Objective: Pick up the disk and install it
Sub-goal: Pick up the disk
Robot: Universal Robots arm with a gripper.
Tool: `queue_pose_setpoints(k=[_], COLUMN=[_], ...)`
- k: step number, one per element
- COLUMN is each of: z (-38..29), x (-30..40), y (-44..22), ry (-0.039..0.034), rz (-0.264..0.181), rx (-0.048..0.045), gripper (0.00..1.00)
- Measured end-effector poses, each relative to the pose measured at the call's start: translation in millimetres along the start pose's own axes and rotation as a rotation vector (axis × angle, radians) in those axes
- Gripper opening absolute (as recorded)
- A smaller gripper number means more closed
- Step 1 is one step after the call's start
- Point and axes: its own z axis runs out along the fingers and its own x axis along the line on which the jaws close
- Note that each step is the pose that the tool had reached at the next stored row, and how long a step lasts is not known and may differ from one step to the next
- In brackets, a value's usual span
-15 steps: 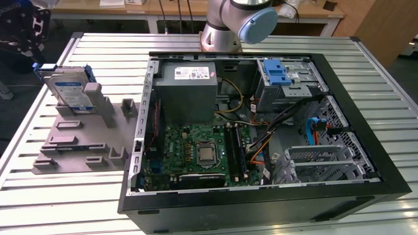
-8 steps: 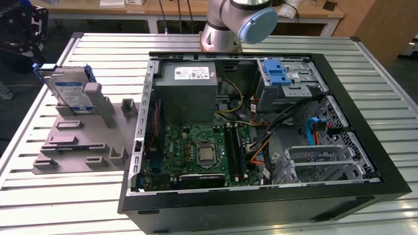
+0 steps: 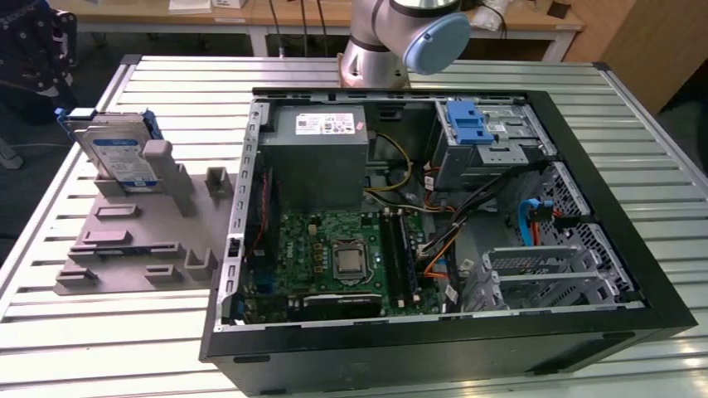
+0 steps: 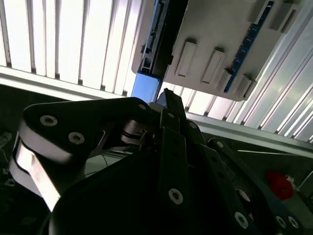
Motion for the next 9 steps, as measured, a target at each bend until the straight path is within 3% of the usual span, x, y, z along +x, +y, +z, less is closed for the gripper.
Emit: queue_pose_setpoints(k=[9], z=[0.7], x=[0.0], y=[0.0], ry=[0.0043], rz=[-0.163], rx=[0.0016], gripper=[0.11])
